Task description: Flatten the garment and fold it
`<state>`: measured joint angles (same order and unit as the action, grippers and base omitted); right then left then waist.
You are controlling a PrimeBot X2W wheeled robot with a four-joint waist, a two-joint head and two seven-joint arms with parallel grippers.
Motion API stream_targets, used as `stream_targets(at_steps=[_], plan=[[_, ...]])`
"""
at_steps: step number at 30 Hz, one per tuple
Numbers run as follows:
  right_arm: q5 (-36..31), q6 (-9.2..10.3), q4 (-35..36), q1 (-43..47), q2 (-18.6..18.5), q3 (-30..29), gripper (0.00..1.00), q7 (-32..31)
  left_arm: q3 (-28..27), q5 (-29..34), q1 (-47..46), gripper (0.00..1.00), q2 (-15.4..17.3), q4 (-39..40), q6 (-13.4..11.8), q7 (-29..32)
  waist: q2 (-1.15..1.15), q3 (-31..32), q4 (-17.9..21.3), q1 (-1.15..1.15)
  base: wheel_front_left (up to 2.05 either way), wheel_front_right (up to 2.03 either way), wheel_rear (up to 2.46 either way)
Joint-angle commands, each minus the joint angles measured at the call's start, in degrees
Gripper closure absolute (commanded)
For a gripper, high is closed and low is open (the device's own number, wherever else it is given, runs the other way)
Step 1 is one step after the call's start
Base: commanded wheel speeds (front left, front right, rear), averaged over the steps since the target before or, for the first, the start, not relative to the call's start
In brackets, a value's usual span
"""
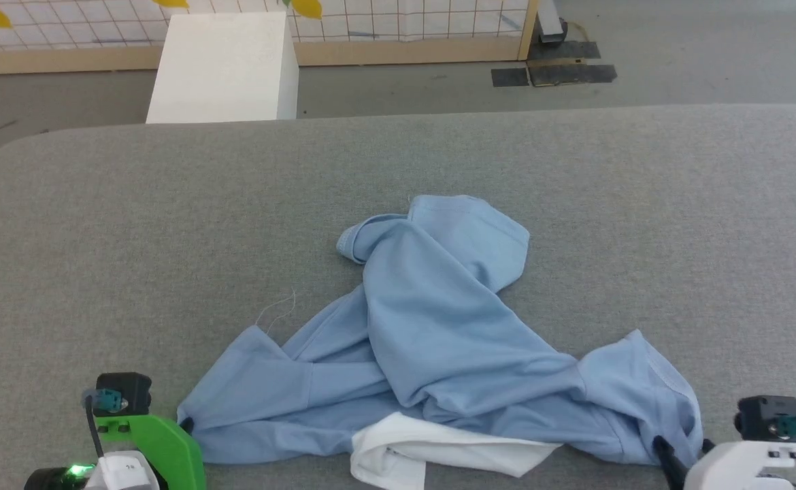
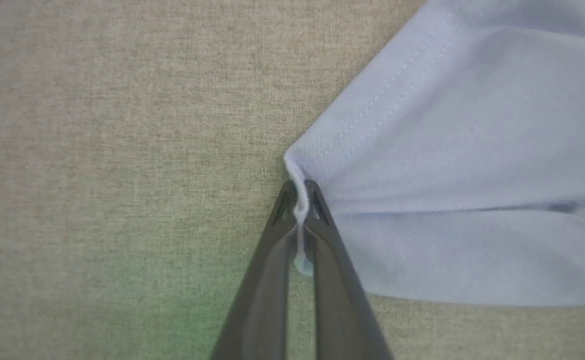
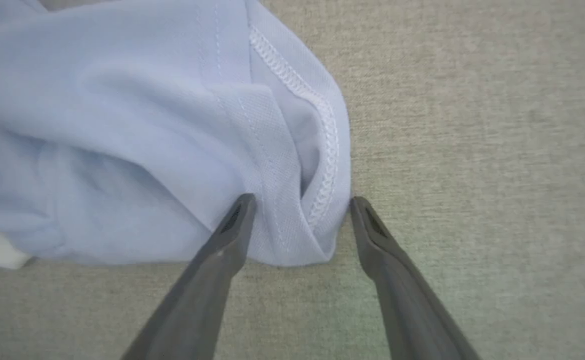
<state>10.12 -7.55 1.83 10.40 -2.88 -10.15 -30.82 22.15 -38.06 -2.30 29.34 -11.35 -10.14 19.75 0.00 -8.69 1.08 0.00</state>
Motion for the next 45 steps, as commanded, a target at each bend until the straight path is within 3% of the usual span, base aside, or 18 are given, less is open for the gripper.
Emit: stream_targets(at_steps=[1, 4, 5, 7, 8, 12, 17, 21, 25, 29, 33, 39, 45], plan=[[0.07, 0.06, -1.25, -1.66, 0.01, 0.34, 0.00, -0.90, 1.03, -0.19, 0.54, 1.00, -0.78, -1.42, 0.04, 0.59, 0.00, -0.53, -0.46, 0.00, 0.00, 0.00, 0.00], [-0.66, 0.06, -4.67, -2.87, 0.01, 1.36, 0.00, -5.65, 1.29, -0.07, -0.30, 1.00, -0.93, -1.65, 0.25, 0.55, 0.00, -0.87, -0.99, 0.00, 0.00, 0.00, 0.00], [-0.49, 0.06, -5.48, -2.81, 0.01, 1.46, 0.53, -7.93, 1.35, -0.09, -0.47, 1.00, -0.99, -1.75, 0.32, 0.56, 0.00, -0.89, -1.11, 0.00, 0.00, 0.00, 0.00], [0.08, 0.06, -6.06, -2.32, 0.01, 1.77, 0.93, -12.93, 1.64, -0.06, -0.79, 1.00, -1.21, -1.83, 0.38, 0.71, 0.00, -0.80, -1.50, 0.00, 0.00, 0.00, 0.00], [0.29, 0.06, -5.28, -2.14, 0.01, 1.57, 1.00, -14.46, 1.71, -0.06, -0.86, 1.00, -1.36, -1.61, 0.30, 0.63, 0.00, -0.67, -1.64, 0.00, 0.00, 0.00, 0.00], [0.43, 0.06, -0.20, -1.45, 0.01, 0.00, 1.00, -16.61, 1.18, 0.12, -0.77, 1.00, -1.15, 0.58, -0.05, -0.79, 0.00, 0.30, -1.77, 0.00, 0.00, 0.00, 0.00], [0.01, 0.06, 7.91, -2.30, -0.84, -1.49, 1.00, -17.74, -2.17, -3.76, -1.34, 1.00, -1.20, 7.70, 2.49, -3.67, 0.00, 1.45, -1.60, 0.00, 0.00, 0.00, 0.00], [0.19, 0.06, 14.18, -6.71, -5.66, -1.15, 1.00, -20.28, -6.51, -8.96, -4.28, 1.00, -0.87, 15.32, 5.04, -4.32, 0.00, 1.31, -1.37, 0.00, 0.00, 0.00, 0.00], [0.77, 0.06, 16.62, -16.19, -14.45, 1.37, 1.00, -23.64, -10.56, -10.07, -11.40, 1.00, 2.19, 20.67, 4.66, -2.27, 0.00, -1.07, -0.86, 0.00, 0.00, 0.00, 0.00], [2.37, 0.06, 14.60, -30.08, -21.86, 4.85, 1.00, -24.75, -13.82, -10.43, -22.29, 1.00, 3.43, 21.98, 2.68, -0.22, 0.00, -5.63, -0.31, 0.00, 0.00, 0.00, 0.00], [2.97, 0.06, 10.21, -46.07, -25.96, 9.58, 1.00, -23.49, -15.45, -9.65, -34.11, 1.00, 3.91, 19.69, 0.79, 1.06, 0.00, -11.21, 0.27, 0.00, 0.00, 0.00, 0.00], [-2.06, 0.06, 0.13, -68.09, -27.02, 15.30, 1.00, -17.17, -15.19, -5.02, -51.37, 1.00, 4.02, 12.03, -0.94, -0.68, 0.00, -17.85, 0.65, 0.00, 0.00, 0.00, 0.00], [-10.51, 0.06, -9.07, -84.24, -24.70, 16.93, 1.00, -4.67, -17.27, -2.11, -63.50, 1.00, 1.27, 6.72, -2.22, -9.73, 0.00, -21.17, 0.38, 0.00, 0.00, 0.00, 0.00]])
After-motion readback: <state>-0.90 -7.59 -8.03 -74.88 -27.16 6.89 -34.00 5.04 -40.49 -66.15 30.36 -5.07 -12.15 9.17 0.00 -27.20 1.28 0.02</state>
